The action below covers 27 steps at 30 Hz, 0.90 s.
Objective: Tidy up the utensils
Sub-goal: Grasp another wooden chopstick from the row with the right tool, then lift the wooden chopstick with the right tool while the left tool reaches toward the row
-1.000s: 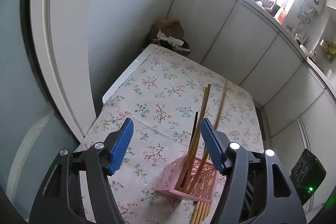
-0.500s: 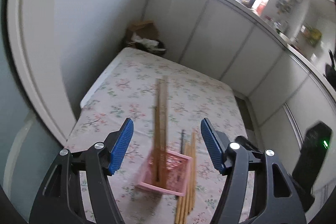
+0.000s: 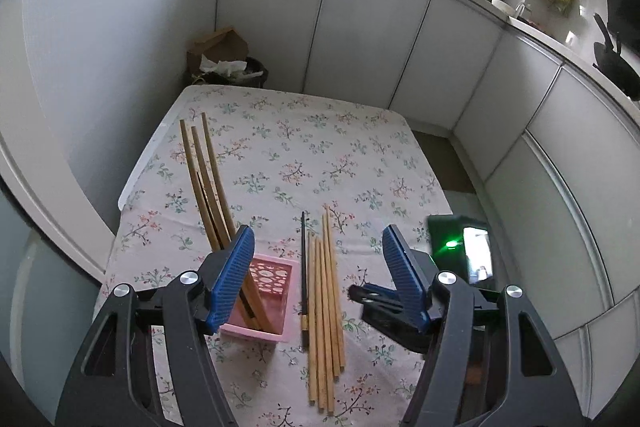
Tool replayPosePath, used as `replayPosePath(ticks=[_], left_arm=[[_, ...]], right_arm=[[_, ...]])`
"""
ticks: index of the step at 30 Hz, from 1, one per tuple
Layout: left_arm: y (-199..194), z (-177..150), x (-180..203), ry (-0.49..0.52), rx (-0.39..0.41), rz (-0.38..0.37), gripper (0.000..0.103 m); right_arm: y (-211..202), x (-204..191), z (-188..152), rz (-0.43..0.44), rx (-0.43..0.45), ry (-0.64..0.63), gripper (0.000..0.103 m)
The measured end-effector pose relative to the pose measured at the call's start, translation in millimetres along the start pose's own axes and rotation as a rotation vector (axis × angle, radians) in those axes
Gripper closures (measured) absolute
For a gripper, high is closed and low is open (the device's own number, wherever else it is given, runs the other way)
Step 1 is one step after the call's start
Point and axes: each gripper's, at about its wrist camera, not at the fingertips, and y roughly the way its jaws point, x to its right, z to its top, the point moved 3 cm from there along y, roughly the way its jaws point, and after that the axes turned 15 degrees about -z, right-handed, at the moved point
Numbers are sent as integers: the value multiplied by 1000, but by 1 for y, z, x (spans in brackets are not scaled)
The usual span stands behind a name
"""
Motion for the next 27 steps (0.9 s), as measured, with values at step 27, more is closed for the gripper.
replayPosePath(ticks=[27], left_arm=[[8,-3,5,14,-37,-11,39]], right_arm=[[31,2,0,-41,-88,-29,95]])
